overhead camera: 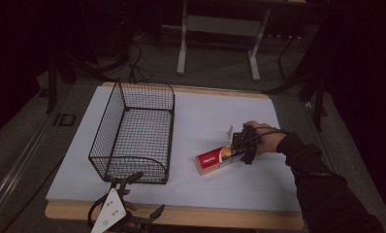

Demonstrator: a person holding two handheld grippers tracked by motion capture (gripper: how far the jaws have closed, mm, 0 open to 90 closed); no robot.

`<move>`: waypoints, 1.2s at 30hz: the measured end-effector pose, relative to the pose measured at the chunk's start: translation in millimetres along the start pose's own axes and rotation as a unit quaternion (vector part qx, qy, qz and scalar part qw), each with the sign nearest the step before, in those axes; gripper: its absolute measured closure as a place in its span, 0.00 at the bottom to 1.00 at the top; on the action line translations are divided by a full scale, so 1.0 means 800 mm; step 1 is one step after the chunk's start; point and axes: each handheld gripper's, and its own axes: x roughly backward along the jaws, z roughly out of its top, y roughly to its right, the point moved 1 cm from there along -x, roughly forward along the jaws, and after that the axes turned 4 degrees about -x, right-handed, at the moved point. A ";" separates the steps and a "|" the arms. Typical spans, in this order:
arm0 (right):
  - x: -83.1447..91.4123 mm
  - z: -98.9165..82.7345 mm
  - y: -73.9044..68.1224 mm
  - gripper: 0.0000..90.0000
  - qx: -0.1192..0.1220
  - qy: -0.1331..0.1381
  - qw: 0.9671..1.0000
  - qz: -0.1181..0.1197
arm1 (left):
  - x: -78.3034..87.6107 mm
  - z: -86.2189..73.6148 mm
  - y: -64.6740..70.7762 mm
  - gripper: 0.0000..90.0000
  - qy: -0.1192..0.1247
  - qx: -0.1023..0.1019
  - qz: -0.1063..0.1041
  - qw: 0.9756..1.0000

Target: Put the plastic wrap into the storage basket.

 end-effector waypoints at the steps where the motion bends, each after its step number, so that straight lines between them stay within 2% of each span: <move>1: -0.003 0.003 0.000 0.11 0.006 -0.006 1.000 -0.001 | 0.000 0.000 0.000 0.00 -0.001 0.001 0.000 1.000; 3: -0.009 0.008 -0.001 0.11 0.015 -0.021 1.000 0.008 | 0.000 0.000 0.000 0.00 -0.002 0.000 0.000 1.000; 6: -0.018 0.013 -0.003 0.11 0.033 -0.036 0.999 0.010 | 0.000 0.000 0.001 0.00 -0.003 -0.002 0.000 1.000; 8: -0.021 0.016 -0.004 0.11 0.048 -0.035 0.998 0.005 | -0.001 -0.001 0.001 0.00 -0.004 -0.003 0.000 1.000; 12: -0.023 0.018 0.000 0.16 0.057 -0.029 0.998 0.008 | -0.002 -0.001 0.001 0.00 -0.006 -0.004 0.002 1.000; 14: -0.024 0.018 0.004 0.17 0.064 -0.034 0.997 0.010 | -0.001 -0.001 0.001 0.00 -0.006 -0.008 0.004 1.000; 17: -0.029 0.020 0.006 0.20 0.064 -0.040 0.997 0.024 | -0.002 -0.002 0.001 0.00 -0.007 -0.007 0.005 1.000; 19: -0.034 0.020 0.007 0.26 0.068 -0.050 0.996 0.030 | -0.002 -0.002 0.001 0.00 -0.006 -0.007 0.005 1.000; 20: -0.035 0.020 0.008 0.26 0.062 -0.056 0.996 0.039 | -0.002 -0.002 0.001 0.00 -0.007 -0.007 0.005 1.000; 25: -0.033 0.020 0.009 0.30 0.060 -0.049 0.996 0.051 | -0.002 -0.003 0.000 0.00 -0.009 -0.009 0.005 1.000; 32: -0.028 0.023 0.006 0.35 0.072 -0.072 0.994 0.047 | -0.002 -0.003 0.001 0.00 -0.007 -0.012 0.007 1.000; 36: -0.025 0.021 0.002 0.36 0.073 -0.072 0.994 0.045 | -0.002 -0.003 0.000 0.00 -0.006 -0.012 0.007 1.000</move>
